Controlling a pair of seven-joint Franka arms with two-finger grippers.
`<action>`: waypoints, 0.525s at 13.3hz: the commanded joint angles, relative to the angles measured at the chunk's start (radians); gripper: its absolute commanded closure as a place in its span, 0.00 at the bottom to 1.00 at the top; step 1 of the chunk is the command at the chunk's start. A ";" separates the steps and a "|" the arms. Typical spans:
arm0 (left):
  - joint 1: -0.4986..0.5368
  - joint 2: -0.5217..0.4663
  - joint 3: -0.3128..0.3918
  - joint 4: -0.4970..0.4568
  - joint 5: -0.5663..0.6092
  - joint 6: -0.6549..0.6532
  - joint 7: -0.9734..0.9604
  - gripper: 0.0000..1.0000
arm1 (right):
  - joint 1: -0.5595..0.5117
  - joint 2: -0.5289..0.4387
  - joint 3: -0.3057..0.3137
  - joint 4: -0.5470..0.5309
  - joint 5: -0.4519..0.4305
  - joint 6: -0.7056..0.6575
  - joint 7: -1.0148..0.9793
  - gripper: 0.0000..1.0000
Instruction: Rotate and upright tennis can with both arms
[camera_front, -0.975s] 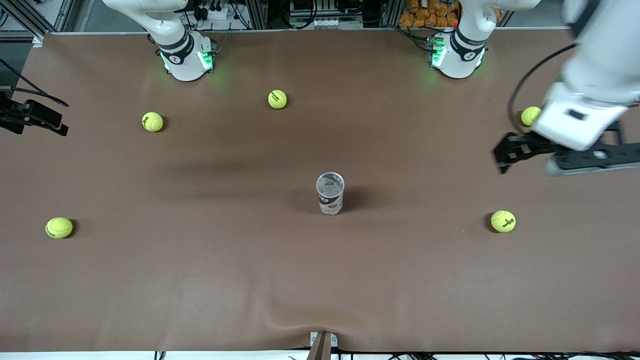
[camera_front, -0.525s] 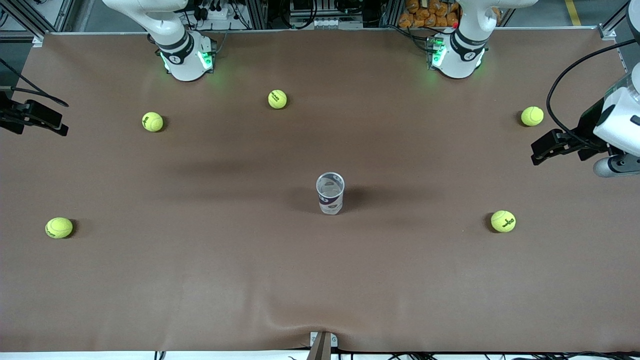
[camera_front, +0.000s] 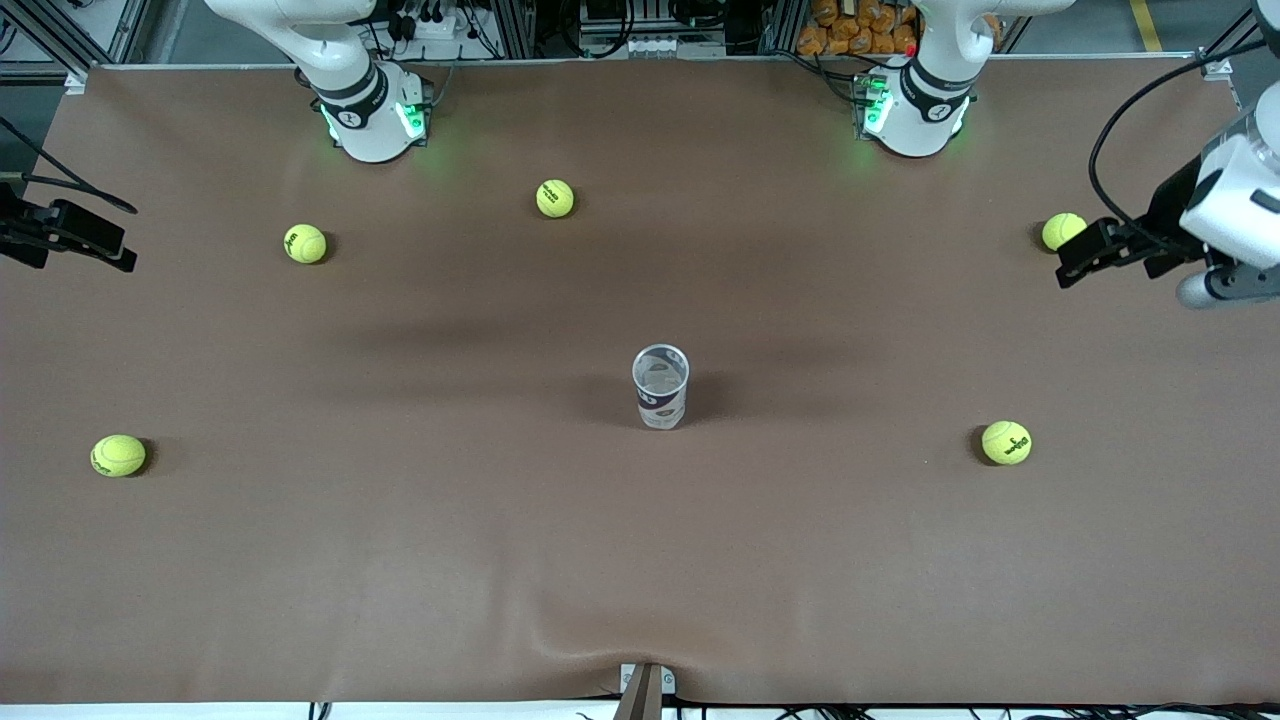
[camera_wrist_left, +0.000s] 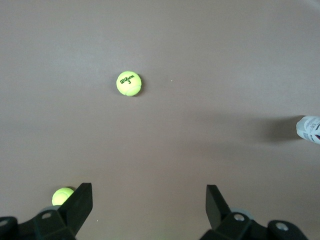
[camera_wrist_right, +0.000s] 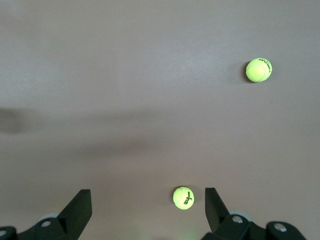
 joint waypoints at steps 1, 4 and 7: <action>0.010 -0.085 -0.013 -0.069 -0.005 0.013 0.000 0.00 | 0.004 -0.010 -0.006 -0.010 0.014 0.004 -0.008 0.00; 0.012 -0.097 -0.011 -0.056 -0.003 -0.013 0.003 0.00 | 0.006 -0.010 -0.006 -0.010 0.016 0.004 -0.008 0.00; 0.010 -0.087 -0.011 -0.027 0.000 -0.016 0.006 0.00 | 0.006 -0.010 -0.006 -0.010 0.016 0.004 -0.006 0.00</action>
